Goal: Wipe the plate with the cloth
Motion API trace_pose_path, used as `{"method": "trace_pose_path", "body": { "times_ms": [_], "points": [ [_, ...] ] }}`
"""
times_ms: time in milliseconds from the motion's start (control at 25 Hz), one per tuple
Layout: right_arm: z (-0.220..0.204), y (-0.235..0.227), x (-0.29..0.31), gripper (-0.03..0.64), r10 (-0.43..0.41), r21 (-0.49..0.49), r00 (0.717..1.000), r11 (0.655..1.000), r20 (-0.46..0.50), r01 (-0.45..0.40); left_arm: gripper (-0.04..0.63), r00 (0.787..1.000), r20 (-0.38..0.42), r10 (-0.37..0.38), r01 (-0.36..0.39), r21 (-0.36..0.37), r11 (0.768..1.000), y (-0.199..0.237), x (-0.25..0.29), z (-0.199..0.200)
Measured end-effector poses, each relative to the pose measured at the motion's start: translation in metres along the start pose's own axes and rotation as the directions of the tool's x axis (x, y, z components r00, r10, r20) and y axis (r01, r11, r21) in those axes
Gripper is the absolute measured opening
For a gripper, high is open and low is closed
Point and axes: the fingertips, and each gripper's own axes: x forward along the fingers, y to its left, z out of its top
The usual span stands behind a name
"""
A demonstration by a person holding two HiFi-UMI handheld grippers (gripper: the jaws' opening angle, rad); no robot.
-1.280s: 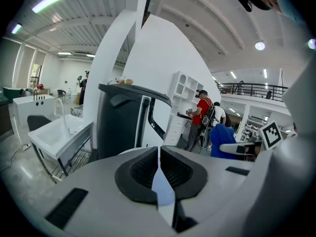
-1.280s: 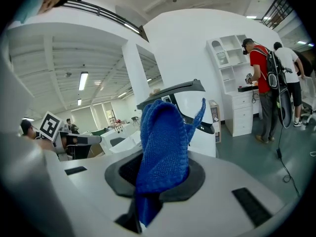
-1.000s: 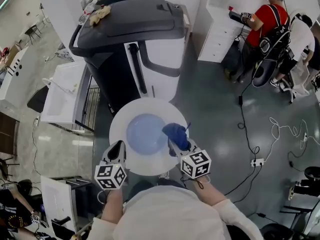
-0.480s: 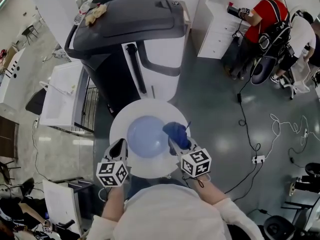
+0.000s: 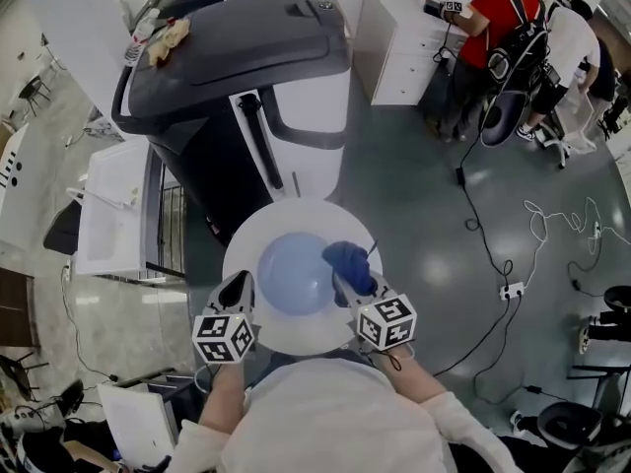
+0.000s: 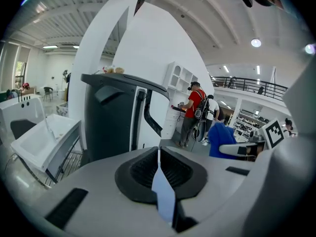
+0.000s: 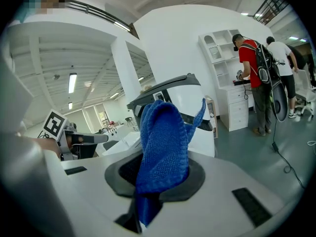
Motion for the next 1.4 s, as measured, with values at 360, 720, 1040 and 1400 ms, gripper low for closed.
{"method": "trace_pose_path", "body": {
  "times_ms": [360,720,1040,1400],
  "points": [
    [-0.009,0.007,0.006,0.086,-0.054,0.029,0.998,0.998,0.019,0.054,0.043,0.996,-0.052,-0.068,0.070,0.027,0.997,0.010,0.012,-0.003],
    [-0.024,0.001,0.002,0.086,-0.103,0.049,0.995,0.994,0.007,0.102,0.043,0.985,-0.140,-0.101,0.103,0.011,0.995,0.019,0.040,-0.030],
    [-0.032,-0.002,-0.004,0.086,-0.127,0.055,0.992,0.990,-0.014,0.127,0.043,0.969,-0.229,-0.089,0.091,-0.002,0.996,0.030,0.064,-0.063],
    [-0.045,0.004,-0.001,0.086,-0.119,0.056,0.991,0.991,-0.055,0.122,0.043,0.943,-0.327,-0.065,0.054,-0.042,0.998,0.046,0.081,-0.106]
  ]
}}
